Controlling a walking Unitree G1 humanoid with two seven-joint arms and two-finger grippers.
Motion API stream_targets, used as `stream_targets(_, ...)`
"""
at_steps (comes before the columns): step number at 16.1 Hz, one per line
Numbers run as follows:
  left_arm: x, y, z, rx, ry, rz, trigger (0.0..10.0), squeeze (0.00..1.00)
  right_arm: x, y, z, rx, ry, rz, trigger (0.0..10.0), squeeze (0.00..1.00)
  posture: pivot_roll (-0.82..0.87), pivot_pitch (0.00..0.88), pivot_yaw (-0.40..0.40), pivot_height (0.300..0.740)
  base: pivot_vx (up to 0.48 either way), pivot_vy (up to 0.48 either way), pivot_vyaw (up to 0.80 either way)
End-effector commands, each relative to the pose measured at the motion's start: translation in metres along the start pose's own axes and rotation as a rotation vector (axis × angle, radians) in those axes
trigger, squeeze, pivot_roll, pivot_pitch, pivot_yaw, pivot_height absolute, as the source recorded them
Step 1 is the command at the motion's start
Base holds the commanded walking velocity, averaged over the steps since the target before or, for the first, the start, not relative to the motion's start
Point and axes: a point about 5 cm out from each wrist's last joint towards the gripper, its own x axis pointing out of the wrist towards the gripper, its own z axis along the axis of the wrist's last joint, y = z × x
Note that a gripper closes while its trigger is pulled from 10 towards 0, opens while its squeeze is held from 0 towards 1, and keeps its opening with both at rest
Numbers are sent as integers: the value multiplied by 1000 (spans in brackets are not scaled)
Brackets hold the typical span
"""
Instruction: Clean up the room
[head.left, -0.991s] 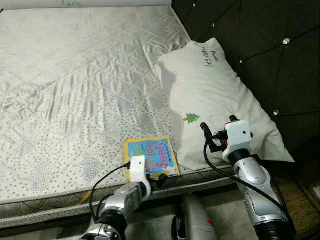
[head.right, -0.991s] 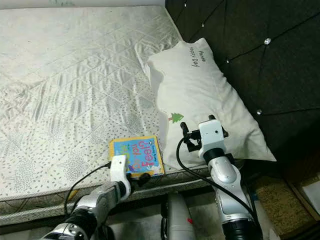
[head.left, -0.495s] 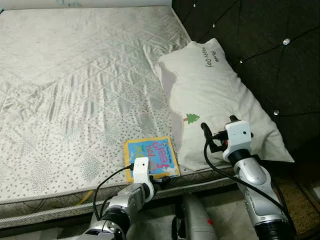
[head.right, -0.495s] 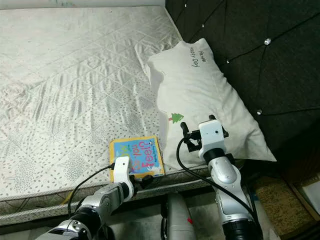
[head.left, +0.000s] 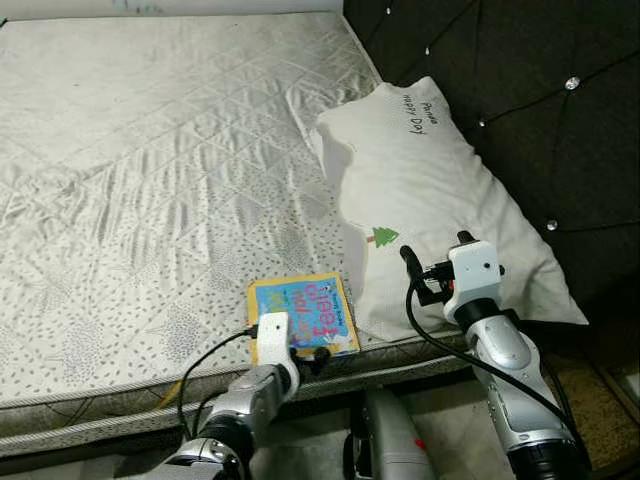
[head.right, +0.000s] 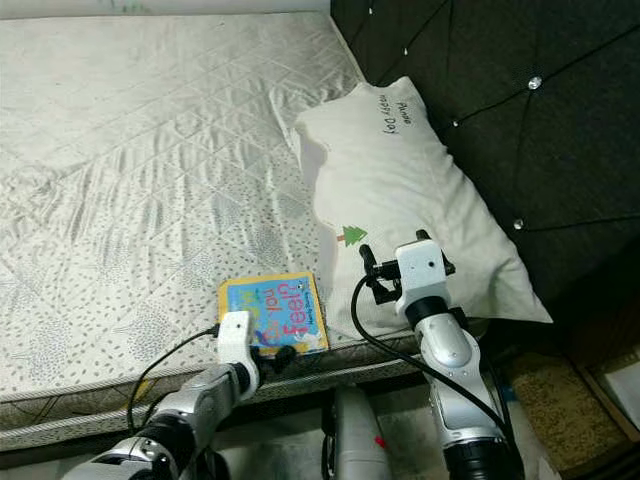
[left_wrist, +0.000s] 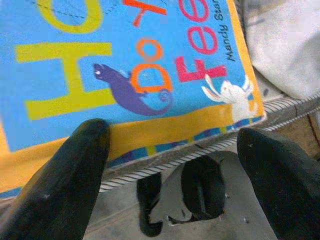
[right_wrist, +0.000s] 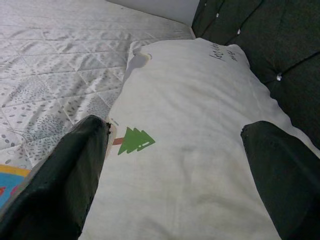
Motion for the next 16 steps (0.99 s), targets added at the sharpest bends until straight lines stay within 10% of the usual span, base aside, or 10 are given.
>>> stream_targets(1,-2,8,-7,2,21,39,10000,0,0,0,-1,-5,1,2,10000,0,-112,149,-35,615,0,0,0)
stream_targets(10,-18,65,30,-35,-142,187,10000,0,1,2,-2,-1,2,6,10000,0,-87,146,-45,615,0,0,0)
stream_targets(16,-19,59,60,37,-260,193,10000,0,5,1,0,-4,-5,10,10000,0,-82,133,-50,615,0,0,0)
